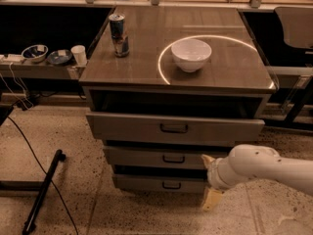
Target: Open middle drawer
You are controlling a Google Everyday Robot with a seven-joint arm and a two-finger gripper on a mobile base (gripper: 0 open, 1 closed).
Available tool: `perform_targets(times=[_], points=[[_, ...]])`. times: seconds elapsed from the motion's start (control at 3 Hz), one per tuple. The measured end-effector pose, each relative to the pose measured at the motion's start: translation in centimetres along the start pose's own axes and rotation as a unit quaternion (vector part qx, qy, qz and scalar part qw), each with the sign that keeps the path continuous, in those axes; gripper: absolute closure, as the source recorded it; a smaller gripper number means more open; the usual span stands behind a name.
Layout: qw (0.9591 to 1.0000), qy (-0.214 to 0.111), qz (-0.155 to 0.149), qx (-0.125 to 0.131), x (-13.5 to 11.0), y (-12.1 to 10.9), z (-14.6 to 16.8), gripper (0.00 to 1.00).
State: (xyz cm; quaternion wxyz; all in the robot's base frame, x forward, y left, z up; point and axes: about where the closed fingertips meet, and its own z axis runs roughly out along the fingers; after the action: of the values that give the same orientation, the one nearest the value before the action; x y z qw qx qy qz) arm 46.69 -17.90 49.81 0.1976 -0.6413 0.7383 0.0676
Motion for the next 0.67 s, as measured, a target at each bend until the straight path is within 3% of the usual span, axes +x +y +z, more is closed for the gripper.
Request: perform_targets(times=[0.33,0.67], points=[[0.9993,0.014,-0.013,0.031,0.7,-1.3,3.2,0.00],[0.9987,0.021,-0.022,0.042,1.0,-3.4,5.6,0.00]])
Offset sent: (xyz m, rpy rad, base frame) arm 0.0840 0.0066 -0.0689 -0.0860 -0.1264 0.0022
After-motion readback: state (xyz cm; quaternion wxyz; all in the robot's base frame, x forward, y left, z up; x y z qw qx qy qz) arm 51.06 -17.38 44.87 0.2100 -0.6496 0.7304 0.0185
